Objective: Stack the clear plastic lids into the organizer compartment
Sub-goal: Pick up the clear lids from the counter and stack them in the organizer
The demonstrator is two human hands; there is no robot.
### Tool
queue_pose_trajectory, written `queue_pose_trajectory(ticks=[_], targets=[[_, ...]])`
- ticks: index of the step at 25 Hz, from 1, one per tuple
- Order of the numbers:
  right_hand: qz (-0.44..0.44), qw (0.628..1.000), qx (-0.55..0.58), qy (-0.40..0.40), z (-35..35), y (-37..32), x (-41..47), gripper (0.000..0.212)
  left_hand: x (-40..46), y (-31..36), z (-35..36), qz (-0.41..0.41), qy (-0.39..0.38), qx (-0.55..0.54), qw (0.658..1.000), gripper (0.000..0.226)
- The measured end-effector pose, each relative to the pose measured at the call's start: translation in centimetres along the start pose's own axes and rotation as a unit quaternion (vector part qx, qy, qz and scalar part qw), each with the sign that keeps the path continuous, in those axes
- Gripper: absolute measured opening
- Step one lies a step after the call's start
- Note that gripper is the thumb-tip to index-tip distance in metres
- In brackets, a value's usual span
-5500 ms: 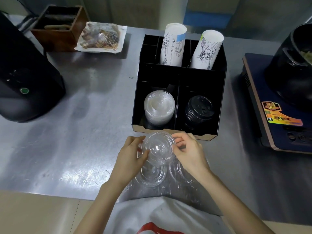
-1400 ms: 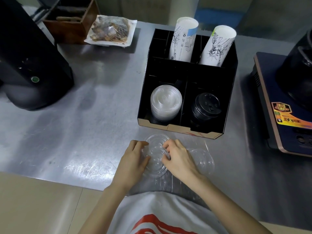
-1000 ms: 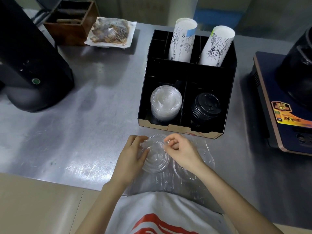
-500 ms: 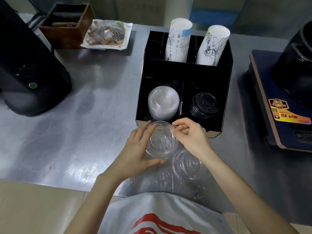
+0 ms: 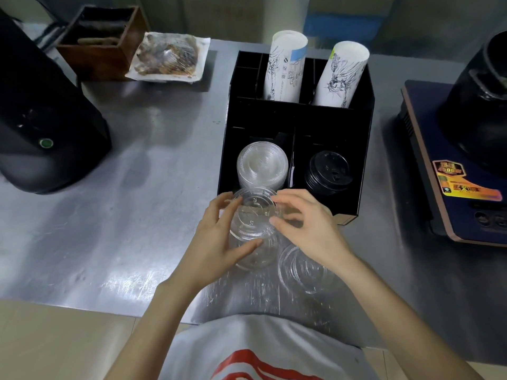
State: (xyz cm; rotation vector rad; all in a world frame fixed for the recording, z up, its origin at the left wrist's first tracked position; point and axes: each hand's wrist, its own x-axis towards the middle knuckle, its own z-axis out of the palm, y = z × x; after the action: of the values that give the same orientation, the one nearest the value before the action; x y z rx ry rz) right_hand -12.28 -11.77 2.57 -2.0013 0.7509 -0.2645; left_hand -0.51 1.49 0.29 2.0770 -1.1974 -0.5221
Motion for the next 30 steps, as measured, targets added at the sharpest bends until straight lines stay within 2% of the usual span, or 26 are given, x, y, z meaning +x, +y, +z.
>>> queue_pose_trajectory(ticks=[7,30], targets=[[-0.046,0.993,-0.092,-0.058,-1.3,-0.3,0.8,0.055,1.9,0.5,-1.0,-0.001,0.008,-0.014,1.000,0.084],[-0.028,0.988,-0.155,0.001,-2.0,0.7,7.2,0.051,9.9,0.3,-0.7,-0.008,-0.004,0.041,0.999,0.081]])
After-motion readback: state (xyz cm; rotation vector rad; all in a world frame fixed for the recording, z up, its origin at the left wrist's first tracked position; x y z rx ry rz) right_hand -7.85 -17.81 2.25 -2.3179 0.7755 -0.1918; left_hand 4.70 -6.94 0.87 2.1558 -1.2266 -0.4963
